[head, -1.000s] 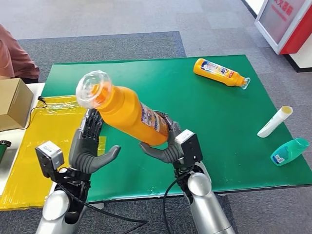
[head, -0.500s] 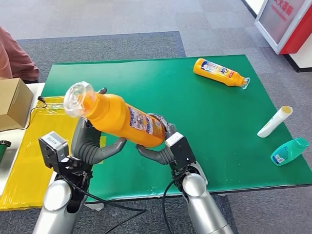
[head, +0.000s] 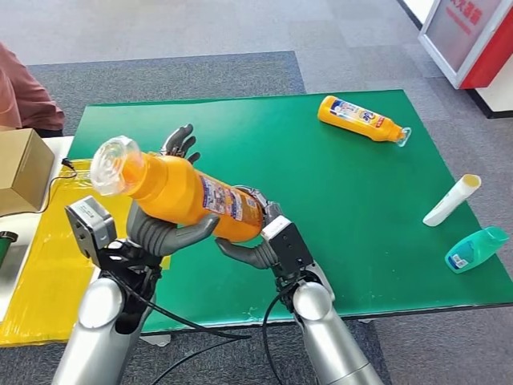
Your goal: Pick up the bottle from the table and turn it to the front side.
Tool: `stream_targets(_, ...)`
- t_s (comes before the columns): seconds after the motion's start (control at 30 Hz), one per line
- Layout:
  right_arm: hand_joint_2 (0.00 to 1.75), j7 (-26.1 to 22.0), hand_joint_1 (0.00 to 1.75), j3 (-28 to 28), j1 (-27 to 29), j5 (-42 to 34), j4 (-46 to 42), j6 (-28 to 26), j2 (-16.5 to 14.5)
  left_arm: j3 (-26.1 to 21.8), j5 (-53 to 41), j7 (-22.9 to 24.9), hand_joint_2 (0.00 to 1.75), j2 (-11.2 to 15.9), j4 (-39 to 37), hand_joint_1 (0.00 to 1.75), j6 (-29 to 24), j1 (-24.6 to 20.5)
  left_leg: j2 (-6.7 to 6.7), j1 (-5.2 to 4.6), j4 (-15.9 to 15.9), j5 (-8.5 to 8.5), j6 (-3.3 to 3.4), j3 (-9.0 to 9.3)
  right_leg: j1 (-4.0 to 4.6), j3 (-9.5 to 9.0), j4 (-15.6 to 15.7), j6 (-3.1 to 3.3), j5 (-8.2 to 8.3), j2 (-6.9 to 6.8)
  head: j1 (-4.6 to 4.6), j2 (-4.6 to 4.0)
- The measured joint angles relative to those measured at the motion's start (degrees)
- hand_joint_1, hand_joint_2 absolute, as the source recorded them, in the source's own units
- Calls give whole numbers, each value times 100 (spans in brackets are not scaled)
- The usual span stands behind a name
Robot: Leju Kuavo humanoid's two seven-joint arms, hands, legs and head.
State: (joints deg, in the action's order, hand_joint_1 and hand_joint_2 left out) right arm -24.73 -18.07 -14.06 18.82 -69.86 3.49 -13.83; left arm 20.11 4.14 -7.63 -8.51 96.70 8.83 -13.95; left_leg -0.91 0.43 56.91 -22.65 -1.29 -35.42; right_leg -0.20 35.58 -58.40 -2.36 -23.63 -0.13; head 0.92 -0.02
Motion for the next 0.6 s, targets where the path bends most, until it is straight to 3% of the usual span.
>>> stream_targets(0.3, 175, -28, 175, -150, -80, -75, 199, 10, -14, 205, 566, -6, 175, -2, -174, 0, 132, -220, 0, 0, 0, 0, 0, 0, 0, 0, 0, 0, 0, 0, 1, 0)
stream_targets(0.33, 175, -28, 175, -154, -82, -75, 216, 10, -14, 219, 568, -7, 175, -2, -188, 13, 136, -231, 0, 0, 0, 0, 0, 0, 0, 0, 0, 0, 0, 0, 1, 0)
stream_targets(0.43, 175, -28, 175, -157, -86, -78, 248, 10, -14, 237, 573, -7, 175, -1, -228, 144, 139, -252, 0, 0, 0, 0, 0, -1, 0, 0, 0, 0, 0, 0, 1, 0)
stream_targets(0.47, 175, -28, 175, -158, -87, -82, 256, 10, -14, 241, 574, -7, 175, 0, -238, 175, 139, -260, 0, 0, 0, 0, 0, -1, 0, 0, 0, 0, 0, 0, 1, 0)
stream_targets(0.6, 175, -28, 175, -156, -92, -125, 290, 8, -14, 268, 577, -11, 175, 20, -269, 175, 145, -289, 0, 0, 0, 0, 0, 0, 0, 0, 0, 0, 0, 0, 2, 0)
